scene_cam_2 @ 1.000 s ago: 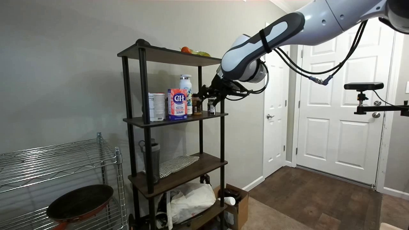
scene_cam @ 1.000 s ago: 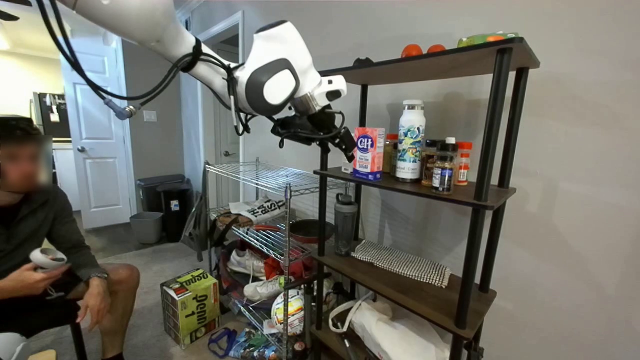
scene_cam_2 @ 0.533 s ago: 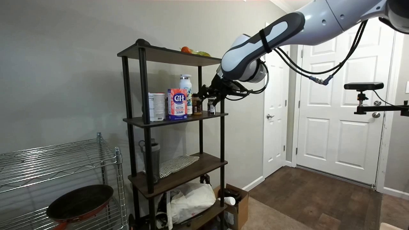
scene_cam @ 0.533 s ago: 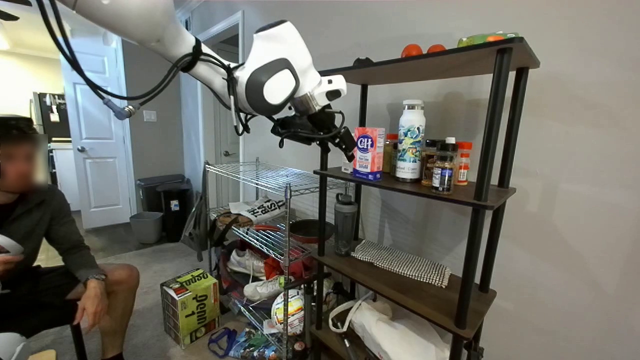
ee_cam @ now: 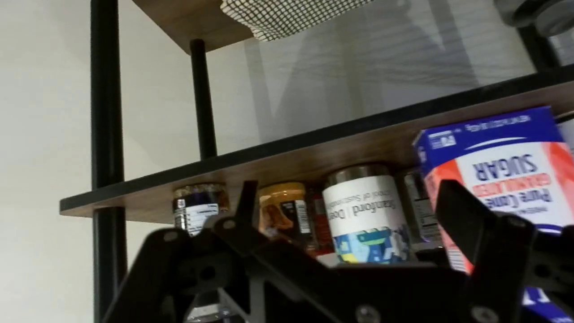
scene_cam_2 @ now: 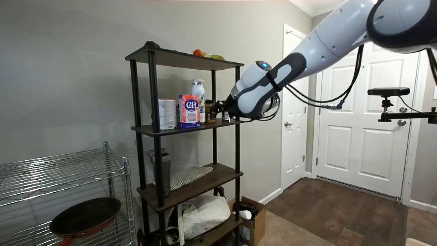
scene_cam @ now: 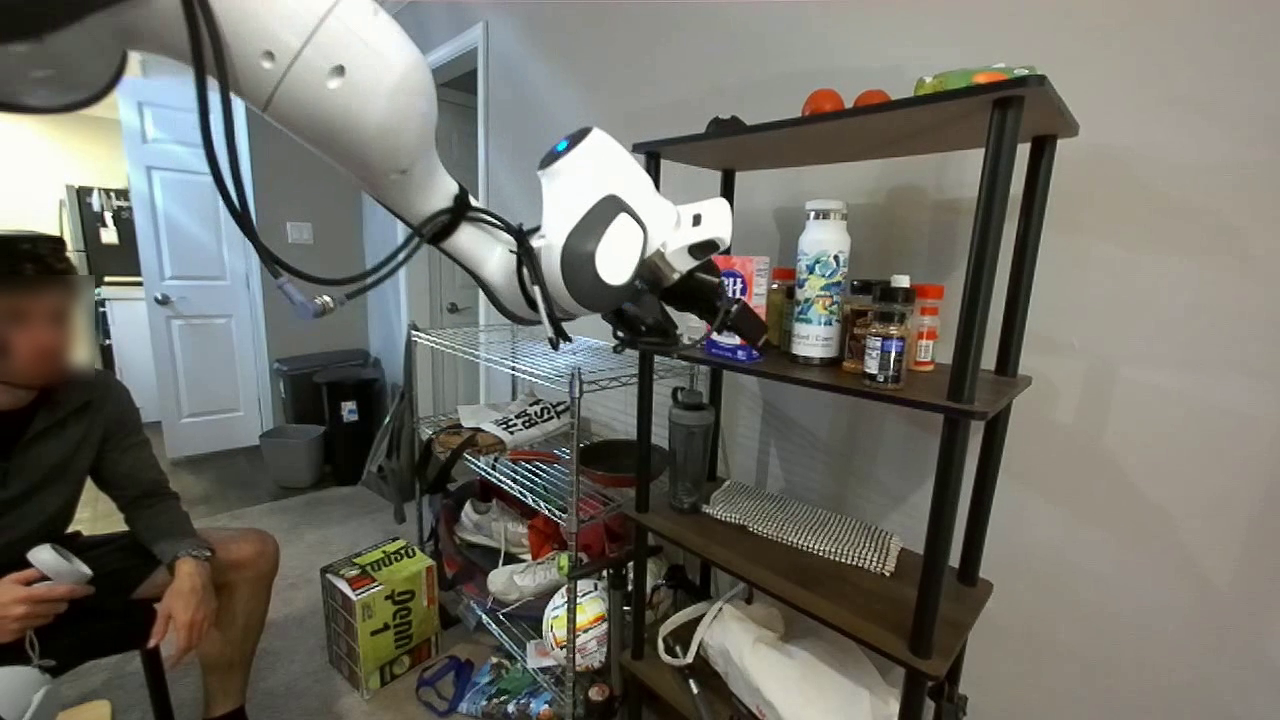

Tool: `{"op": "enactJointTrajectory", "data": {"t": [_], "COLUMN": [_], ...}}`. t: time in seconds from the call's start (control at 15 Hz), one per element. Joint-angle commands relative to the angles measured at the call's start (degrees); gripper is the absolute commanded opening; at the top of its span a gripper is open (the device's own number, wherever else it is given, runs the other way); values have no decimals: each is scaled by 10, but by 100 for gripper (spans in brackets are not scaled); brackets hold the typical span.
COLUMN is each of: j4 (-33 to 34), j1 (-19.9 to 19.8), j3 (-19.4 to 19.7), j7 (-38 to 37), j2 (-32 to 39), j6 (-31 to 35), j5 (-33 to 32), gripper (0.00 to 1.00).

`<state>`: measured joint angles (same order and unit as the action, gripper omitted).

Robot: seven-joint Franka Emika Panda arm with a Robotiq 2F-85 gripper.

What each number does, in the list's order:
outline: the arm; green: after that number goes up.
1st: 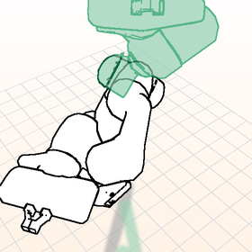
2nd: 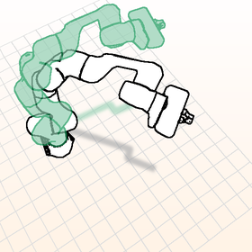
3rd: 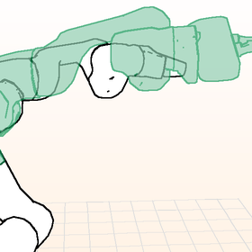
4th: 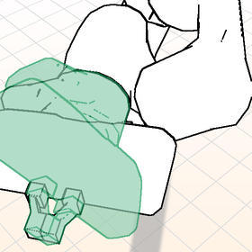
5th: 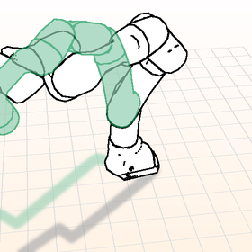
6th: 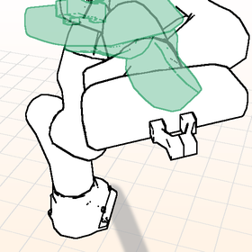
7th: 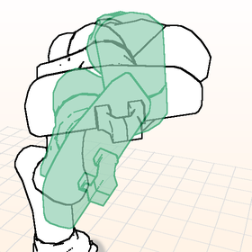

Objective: Move the small bottle on the top shelf to the left

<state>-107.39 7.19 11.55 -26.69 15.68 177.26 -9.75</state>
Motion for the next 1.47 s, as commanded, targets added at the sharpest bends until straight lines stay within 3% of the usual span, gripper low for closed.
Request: {"op": "enactJointTrajectory", "data": {"t": [0.0, 0.4, 0.53, 0.93, 1.07, 1.4], "j4": [91, 202, 221, 245, 253, 295], "j1": [101, 253, 282, 287, 269, 237], "j3": [150, 380, 435, 473, 460, 484], "j7": [-148, -330, -366, -402, -406, -391], "j2": [107, 248, 285, 332, 331, 359], "j6": [46, 59, 46, -26, 0, 44], "j5": [-34, 35, 57, 95, 103, 98], "gripper": [100, 100, 100, 100, 100, 100]}}
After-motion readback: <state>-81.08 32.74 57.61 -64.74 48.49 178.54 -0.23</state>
